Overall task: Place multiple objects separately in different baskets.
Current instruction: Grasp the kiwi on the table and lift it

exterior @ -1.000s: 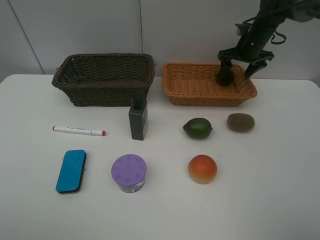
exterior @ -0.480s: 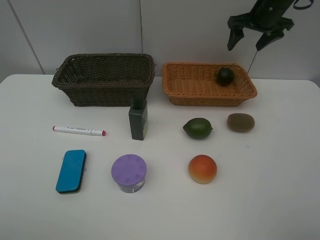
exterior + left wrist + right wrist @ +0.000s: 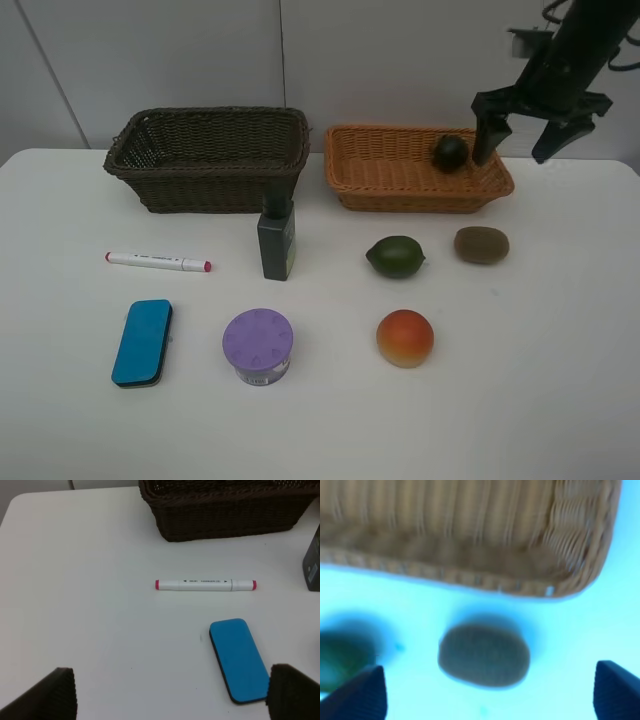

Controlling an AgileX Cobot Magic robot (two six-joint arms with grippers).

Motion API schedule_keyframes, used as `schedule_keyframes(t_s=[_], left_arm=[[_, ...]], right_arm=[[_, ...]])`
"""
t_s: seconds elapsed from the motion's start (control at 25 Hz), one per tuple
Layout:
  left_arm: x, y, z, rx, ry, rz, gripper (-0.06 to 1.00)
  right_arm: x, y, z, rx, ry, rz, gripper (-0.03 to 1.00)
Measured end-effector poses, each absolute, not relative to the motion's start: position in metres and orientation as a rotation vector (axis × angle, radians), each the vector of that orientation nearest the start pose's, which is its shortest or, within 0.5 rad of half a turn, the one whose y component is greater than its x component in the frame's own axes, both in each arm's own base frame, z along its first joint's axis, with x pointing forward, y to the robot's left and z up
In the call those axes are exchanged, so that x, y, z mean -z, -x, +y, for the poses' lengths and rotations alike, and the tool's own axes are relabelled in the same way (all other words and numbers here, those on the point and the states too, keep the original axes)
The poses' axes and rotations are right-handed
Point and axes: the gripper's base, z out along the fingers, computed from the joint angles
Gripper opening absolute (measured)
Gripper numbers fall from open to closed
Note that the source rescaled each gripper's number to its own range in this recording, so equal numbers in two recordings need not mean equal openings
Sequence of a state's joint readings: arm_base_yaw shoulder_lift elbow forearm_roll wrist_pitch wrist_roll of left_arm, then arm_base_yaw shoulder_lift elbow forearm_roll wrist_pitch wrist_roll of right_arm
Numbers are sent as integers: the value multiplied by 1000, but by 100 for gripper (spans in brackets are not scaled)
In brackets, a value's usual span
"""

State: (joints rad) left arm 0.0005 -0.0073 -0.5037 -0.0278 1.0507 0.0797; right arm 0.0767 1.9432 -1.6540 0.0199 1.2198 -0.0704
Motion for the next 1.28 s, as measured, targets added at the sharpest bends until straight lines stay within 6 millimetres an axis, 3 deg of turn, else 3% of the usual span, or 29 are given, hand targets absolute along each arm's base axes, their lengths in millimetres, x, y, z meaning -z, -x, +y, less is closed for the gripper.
schedule_keyframes(t_s=[0.24, 0.28, 0.32, 0.56, 0.68, 0.96, 1.28], left_arm=[[-279, 6, -2, -18, -81, 2021, 100], [-279, 6, -2, -18, -81, 2021, 100], [-279, 6, -2, -18, -81, 2021, 100], [-279, 6, -2, -18, -81, 2021, 100], [-279, 6, -2, -18, -81, 2021, 100], [-279, 6, -2, -18, -81, 2021, 100], [-279, 6, -2, -18, -81, 2021, 100]], right_arm=[[-217, -381, 31, -29, 497, 3096, 99], [-213, -379, 31, -31, 571, 3097, 99], [-210, -377, 31, -35, 762, 3069, 99], [-208, -375, 31, -49, 1300, 2884, 99], [-208, -375, 32, -69, 1450, 2803, 99], [-191, -367, 36, -142, 1510, 2767, 99], [-160, -369, 33, 10, 1498, 2608, 99]])
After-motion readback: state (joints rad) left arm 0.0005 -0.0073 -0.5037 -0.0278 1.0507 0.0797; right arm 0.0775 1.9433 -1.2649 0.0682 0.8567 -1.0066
